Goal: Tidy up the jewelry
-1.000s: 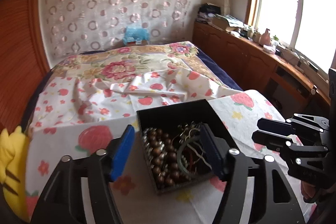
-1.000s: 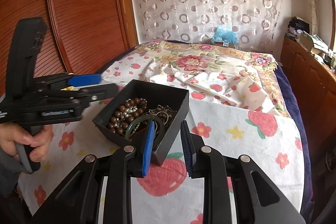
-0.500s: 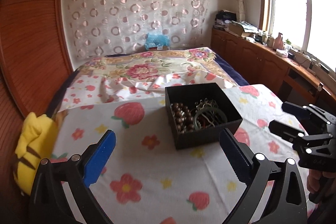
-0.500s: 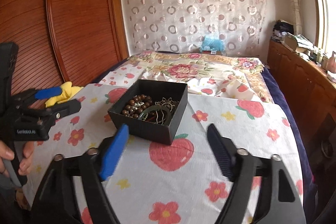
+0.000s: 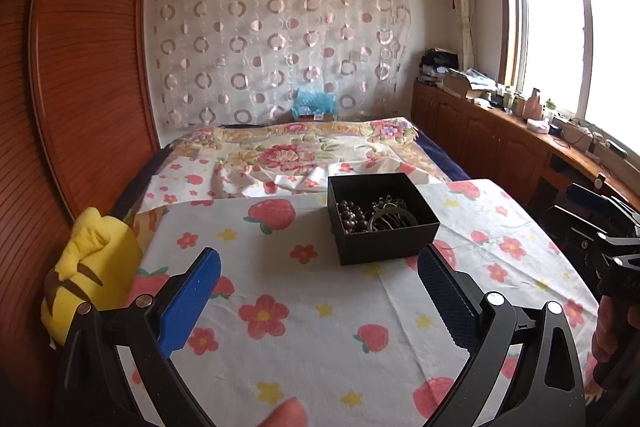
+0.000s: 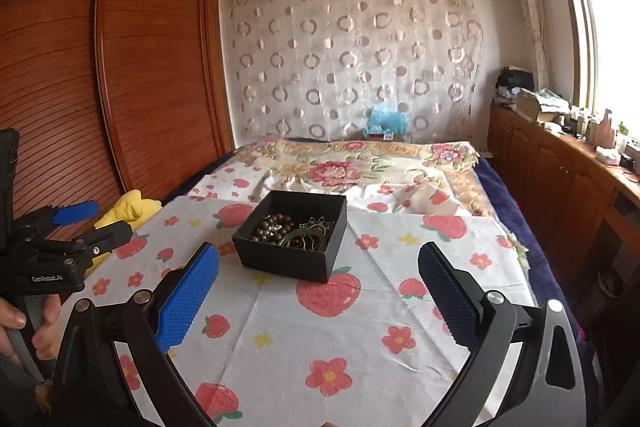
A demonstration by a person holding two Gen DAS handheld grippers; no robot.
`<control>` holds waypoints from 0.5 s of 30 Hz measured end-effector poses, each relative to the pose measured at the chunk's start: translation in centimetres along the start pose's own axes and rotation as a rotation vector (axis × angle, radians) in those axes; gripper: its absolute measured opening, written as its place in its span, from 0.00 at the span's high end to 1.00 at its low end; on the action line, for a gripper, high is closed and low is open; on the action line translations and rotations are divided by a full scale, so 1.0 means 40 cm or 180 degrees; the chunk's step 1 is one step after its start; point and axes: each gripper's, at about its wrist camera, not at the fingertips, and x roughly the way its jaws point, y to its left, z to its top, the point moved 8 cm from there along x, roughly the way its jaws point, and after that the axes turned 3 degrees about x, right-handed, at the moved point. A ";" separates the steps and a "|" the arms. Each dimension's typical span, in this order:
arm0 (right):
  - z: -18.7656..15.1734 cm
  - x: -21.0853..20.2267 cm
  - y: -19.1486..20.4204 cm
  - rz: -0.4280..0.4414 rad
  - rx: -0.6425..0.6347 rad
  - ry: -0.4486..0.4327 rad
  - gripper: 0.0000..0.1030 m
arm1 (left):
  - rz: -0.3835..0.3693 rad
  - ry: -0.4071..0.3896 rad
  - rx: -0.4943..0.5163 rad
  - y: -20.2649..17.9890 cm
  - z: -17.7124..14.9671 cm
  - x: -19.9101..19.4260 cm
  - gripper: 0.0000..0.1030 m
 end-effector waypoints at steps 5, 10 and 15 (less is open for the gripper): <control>-0.005 -0.028 0.003 0.0017 -0.0006 -0.0026 0.03 | 0.0041 -0.0070 -0.0011 -0.007 0.005 -0.036 0.08; -0.016 -0.033 0.001 -0.0005 0.0011 -0.0016 0.03 | 0.0037 -0.0096 -0.0014 -0.010 0.006 -0.048 0.08; -0.027 -0.033 -0.006 -0.0043 0.0055 -0.0001 0.03 | 0.0029 -0.0101 -0.0008 -0.012 0.006 -0.054 0.08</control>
